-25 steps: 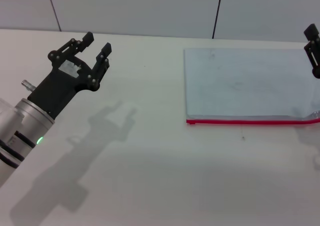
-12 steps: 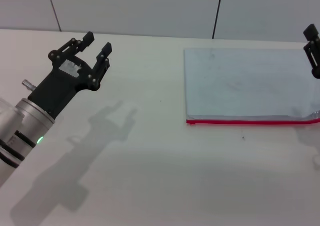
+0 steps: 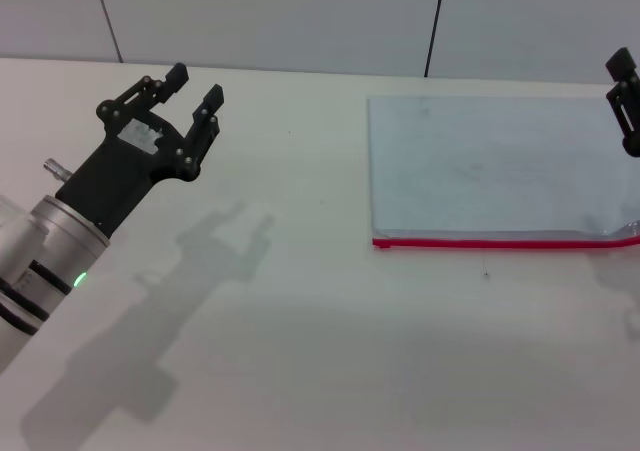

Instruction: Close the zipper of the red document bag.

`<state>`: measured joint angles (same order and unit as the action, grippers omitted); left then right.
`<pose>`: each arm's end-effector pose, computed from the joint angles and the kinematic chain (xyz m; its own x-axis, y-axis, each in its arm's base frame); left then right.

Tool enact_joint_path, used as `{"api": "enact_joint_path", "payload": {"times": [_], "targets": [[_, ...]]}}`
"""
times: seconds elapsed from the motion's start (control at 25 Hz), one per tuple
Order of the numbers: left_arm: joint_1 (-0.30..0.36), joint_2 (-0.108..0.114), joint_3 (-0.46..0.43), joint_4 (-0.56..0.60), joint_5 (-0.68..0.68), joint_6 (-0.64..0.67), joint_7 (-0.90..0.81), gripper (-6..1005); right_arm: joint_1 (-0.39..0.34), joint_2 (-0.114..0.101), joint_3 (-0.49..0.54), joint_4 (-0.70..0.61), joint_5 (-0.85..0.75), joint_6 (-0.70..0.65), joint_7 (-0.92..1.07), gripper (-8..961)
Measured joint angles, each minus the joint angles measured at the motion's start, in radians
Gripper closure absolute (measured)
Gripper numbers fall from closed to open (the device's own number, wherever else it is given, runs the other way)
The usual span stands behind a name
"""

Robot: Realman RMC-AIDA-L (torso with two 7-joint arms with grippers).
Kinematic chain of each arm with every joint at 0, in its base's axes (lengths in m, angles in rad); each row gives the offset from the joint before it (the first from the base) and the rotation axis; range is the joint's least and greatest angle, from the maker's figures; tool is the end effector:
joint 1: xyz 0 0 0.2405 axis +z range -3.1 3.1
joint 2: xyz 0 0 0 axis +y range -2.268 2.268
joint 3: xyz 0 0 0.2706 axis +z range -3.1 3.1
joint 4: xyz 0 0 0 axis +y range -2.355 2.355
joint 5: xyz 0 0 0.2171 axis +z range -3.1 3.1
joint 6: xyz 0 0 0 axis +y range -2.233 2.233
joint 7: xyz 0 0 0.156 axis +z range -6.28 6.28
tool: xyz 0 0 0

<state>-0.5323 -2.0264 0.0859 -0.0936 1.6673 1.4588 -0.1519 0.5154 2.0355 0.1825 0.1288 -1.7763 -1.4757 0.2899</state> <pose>-0.2936 0.3477 -0.0255 0.7364 -0.2667 0.6218 0.4681 -0.4627 -0.7528 0.2943 0.3513 -0.0112 0.5903 0.2474 -0.7684 -0.6691 -0.3824 -0.6372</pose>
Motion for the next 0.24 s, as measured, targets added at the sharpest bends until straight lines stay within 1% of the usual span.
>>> {"api": "enact_joint_path", "payload": {"times": [0.24], "targets": [[-0.001,0.000,0.000,0.000,0.000,0.000,0.000,570,0.000,0.000,0.000,0.000,0.000,0.000,0.000,414]]}}
